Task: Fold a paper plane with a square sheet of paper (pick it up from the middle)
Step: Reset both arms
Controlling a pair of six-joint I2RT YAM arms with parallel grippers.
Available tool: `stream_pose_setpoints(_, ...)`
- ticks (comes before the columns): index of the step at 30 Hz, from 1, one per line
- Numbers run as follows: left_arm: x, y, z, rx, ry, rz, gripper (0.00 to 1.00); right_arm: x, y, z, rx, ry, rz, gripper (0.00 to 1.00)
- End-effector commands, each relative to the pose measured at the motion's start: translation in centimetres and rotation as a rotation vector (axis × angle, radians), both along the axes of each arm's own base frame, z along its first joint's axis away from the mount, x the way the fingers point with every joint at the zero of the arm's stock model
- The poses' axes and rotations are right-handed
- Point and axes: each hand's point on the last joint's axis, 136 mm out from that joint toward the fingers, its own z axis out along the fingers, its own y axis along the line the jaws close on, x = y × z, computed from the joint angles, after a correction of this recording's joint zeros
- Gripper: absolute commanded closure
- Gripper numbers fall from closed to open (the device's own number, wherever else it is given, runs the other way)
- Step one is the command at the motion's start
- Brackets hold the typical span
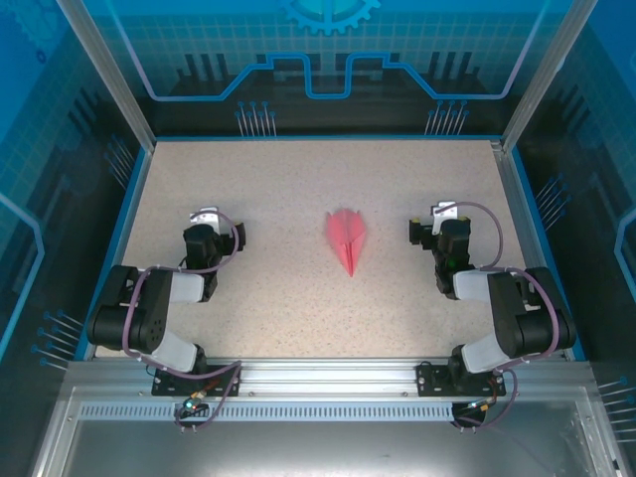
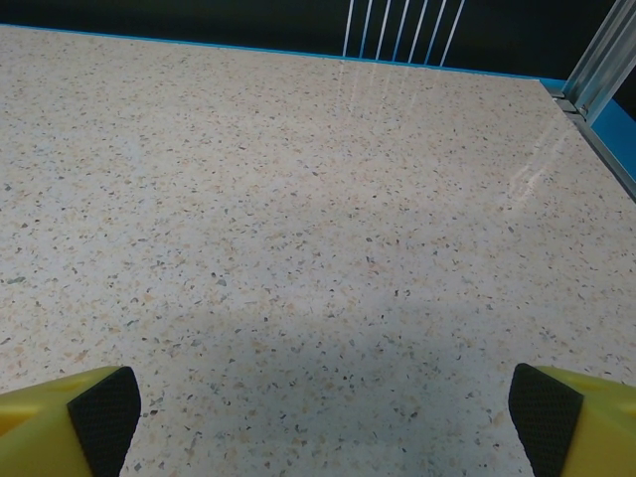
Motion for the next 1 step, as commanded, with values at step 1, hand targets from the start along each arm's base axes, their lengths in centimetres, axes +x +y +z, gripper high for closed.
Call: stream_pose_setpoints(1, 0.88, -0.12, 1.67, -0.021, -0.059, -0.008, 0.01, 0.15, -0.02, 0.35, 0.012, -0.025, -0.012, 0.0)
